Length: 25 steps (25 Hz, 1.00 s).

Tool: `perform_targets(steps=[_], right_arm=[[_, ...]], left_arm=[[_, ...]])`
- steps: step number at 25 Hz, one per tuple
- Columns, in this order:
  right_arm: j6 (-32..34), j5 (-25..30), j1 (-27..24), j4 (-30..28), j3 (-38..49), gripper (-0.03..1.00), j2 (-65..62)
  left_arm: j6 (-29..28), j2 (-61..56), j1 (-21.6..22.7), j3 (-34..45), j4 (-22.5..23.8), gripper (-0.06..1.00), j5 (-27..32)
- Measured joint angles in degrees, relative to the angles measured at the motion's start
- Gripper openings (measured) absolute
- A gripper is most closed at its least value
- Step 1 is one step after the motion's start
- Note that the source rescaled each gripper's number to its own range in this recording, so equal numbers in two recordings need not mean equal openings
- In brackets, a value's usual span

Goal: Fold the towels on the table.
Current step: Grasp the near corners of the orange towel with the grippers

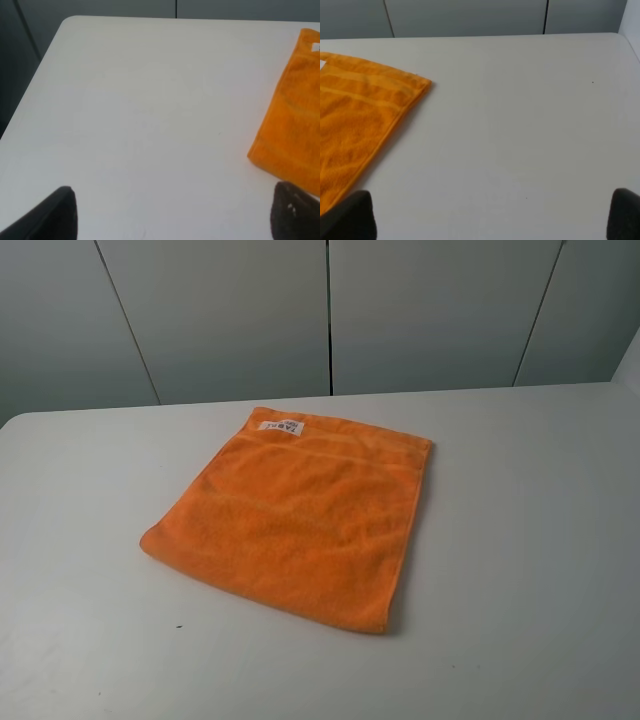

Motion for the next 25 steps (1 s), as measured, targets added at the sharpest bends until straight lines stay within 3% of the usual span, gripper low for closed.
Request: perform_targets(steps=[20,25], right_arm=[[0.00,0.00,0.00,0.00,0.00,1.00,0.00],[0.00,0.00,0.00,0.00,0.00,1.00,0.00]], left_arm=[[-0.21,0.00,0.00,0.00,0.00,0.99,0.00],[-0.34,0.00,-0.33,0.00,-3.92,0.99,0.00]])
